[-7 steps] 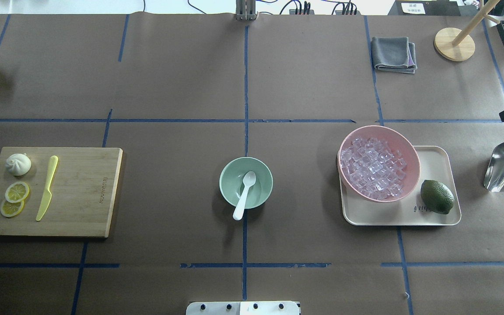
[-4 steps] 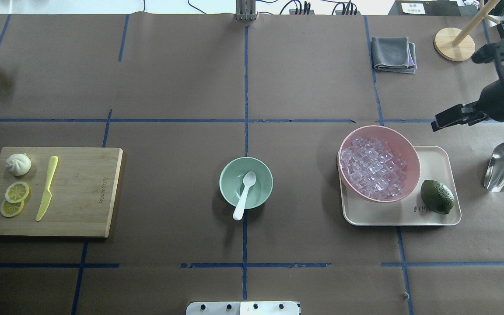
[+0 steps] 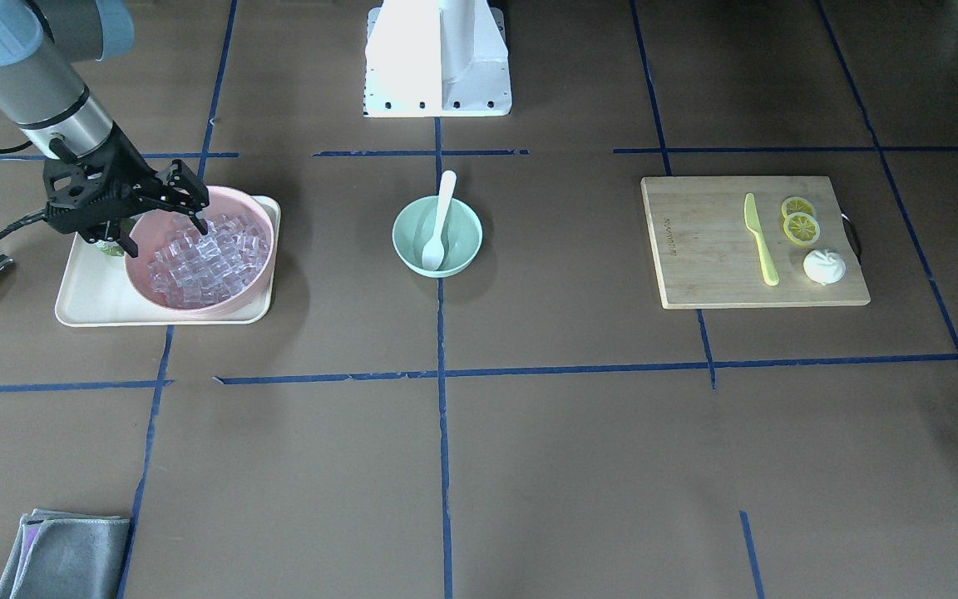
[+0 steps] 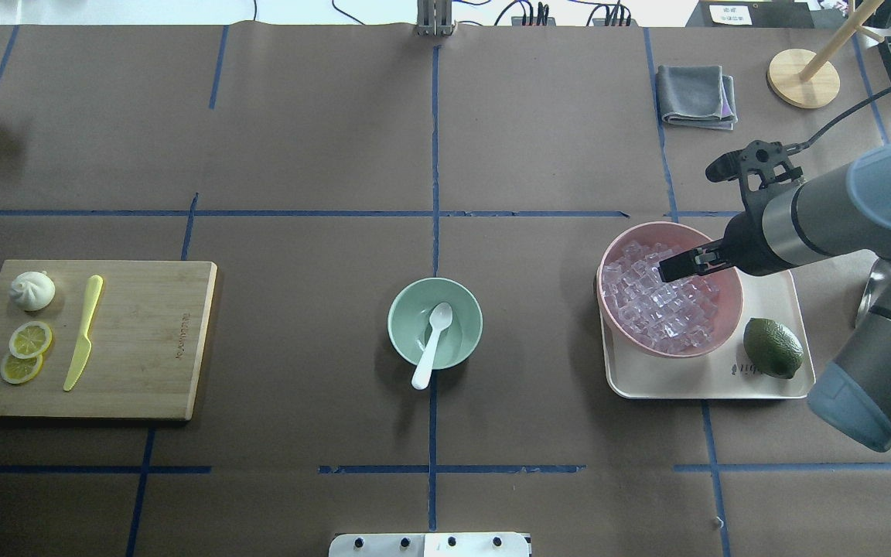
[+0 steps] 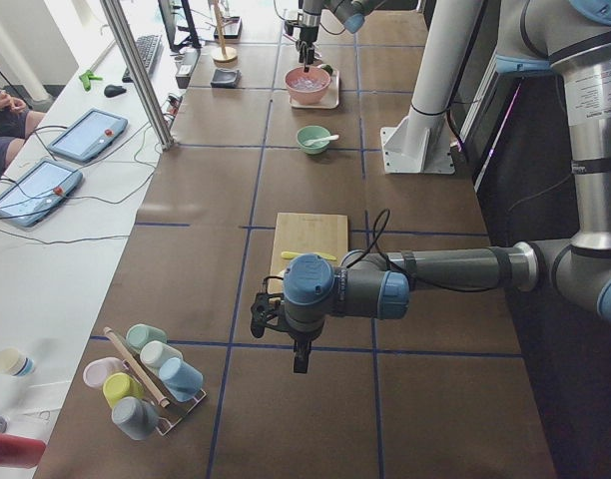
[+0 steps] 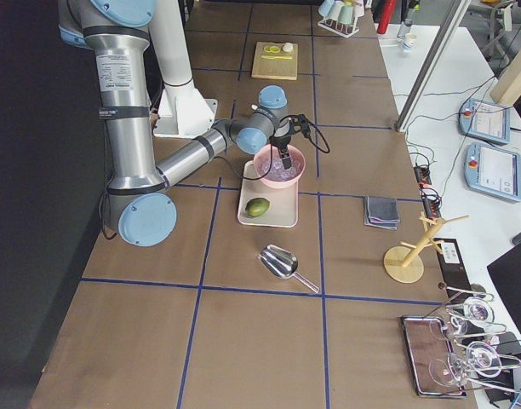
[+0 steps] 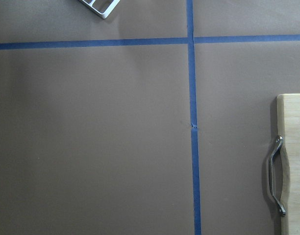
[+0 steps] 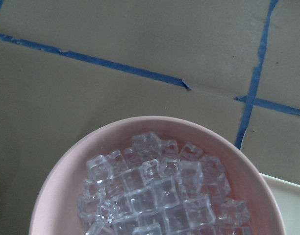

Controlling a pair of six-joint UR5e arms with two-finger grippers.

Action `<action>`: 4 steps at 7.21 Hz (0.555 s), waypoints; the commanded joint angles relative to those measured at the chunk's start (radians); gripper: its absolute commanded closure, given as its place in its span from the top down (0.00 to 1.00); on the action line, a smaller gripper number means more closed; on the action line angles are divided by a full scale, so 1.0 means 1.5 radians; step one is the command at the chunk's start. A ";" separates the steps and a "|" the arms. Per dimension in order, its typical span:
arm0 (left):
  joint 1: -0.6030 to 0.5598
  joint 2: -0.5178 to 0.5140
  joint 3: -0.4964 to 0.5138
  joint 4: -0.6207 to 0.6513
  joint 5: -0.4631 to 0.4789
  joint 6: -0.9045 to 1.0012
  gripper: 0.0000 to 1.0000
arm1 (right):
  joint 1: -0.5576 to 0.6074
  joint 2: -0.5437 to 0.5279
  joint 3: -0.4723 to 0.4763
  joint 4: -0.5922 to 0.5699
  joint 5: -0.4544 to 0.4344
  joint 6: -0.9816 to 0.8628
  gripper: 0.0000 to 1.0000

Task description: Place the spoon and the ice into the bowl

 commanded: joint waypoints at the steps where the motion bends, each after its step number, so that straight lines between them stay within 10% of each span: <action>1: 0.000 -0.001 0.000 0.000 0.000 0.000 1.00 | -0.043 0.006 -0.019 0.001 -0.010 0.003 0.98; 4: 0.000 -0.001 0.000 0.001 0.000 0.000 1.00 | -0.054 0.009 -0.040 0.002 -0.017 -0.003 0.83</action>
